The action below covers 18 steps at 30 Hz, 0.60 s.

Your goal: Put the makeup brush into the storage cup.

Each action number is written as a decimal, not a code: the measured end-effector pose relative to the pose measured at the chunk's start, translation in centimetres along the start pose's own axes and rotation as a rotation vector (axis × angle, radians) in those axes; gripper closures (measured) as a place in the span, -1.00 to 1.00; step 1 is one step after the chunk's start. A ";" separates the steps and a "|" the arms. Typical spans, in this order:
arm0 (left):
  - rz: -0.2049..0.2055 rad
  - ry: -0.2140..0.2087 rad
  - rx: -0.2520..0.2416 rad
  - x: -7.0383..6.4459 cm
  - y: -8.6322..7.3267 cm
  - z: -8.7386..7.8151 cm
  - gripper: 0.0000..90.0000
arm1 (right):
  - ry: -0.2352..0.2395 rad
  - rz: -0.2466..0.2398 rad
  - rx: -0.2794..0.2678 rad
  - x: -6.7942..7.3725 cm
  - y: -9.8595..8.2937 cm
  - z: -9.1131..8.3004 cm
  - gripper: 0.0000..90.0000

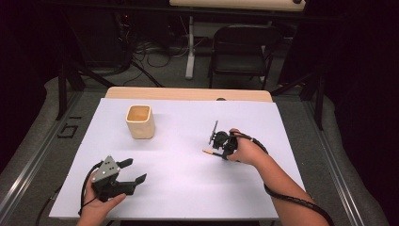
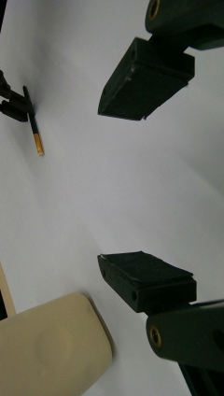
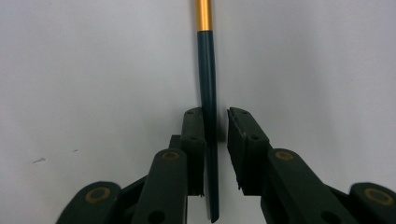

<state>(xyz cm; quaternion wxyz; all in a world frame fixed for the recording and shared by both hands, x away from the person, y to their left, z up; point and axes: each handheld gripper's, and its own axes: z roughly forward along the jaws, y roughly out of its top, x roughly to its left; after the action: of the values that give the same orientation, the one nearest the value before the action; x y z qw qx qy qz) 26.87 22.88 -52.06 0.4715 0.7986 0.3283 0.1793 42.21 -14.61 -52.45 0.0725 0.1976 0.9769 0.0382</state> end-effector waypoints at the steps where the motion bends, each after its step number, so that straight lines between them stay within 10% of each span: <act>1: 0.003 -0.001 0.001 0.0 0.0 0.0 -0.47 | -0.003 0.001 0.000 0.0 0.0 0.0 0.70; 18: 0.004 -0.002 0.000 0.0 0.0 0.0 -0.47 | 0.017 0.001 0.031 0.0 0.4 0.3 0.85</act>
<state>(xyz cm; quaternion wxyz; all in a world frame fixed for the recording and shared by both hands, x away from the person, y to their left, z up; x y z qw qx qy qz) 26.88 22.89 -52.05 0.4715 0.7994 0.3263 0.1796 42.43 -14.20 -52.74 0.0612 0.1989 0.9778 0.0249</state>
